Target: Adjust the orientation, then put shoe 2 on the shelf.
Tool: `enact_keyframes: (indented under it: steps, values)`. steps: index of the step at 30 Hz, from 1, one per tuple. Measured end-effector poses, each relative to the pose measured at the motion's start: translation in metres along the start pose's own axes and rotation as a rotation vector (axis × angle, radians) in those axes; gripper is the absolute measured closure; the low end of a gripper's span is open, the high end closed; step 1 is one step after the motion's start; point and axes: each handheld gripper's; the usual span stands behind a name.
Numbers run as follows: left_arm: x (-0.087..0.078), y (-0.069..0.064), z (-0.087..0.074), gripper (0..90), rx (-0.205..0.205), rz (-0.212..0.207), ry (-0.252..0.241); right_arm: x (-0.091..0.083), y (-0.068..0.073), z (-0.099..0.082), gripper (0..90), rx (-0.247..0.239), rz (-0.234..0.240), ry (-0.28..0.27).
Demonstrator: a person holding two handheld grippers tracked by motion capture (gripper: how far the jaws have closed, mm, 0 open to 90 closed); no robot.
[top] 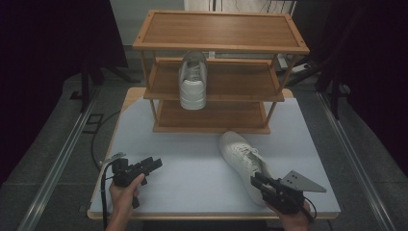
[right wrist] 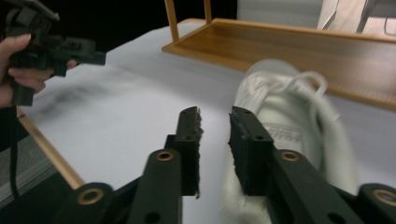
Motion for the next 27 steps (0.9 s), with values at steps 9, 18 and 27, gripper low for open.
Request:
enact_keyframes:
  steps: [9, 18, 27]
  values:
    - [-0.002, 0.001, 0.001, 36.6, -0.002, -0.002, -0.005, 0.005, -0.027, 0.029, 51.8, 0.004, -0.025, -0.027]
    - [-0.004, 0.001, 0.000, 36.6, -0.002, -0.008, -0.009, 0.016, -0.053, 0.035, 46.1, 0.018, -0.061, -0.020]
    - [-0.004, 0.002, -0.001, 36.3, -0.012, -0.012, -0.005, 0.031, -0.067, 0.025, 44.6, 0.055, -0.073, 0.033]
Point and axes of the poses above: each handheld gripper's, and its own axes: x roughly forward along the jaws, z roughly out of its top, y roughly to its left, and after that the axes turned 9 degrees about y, right-handed
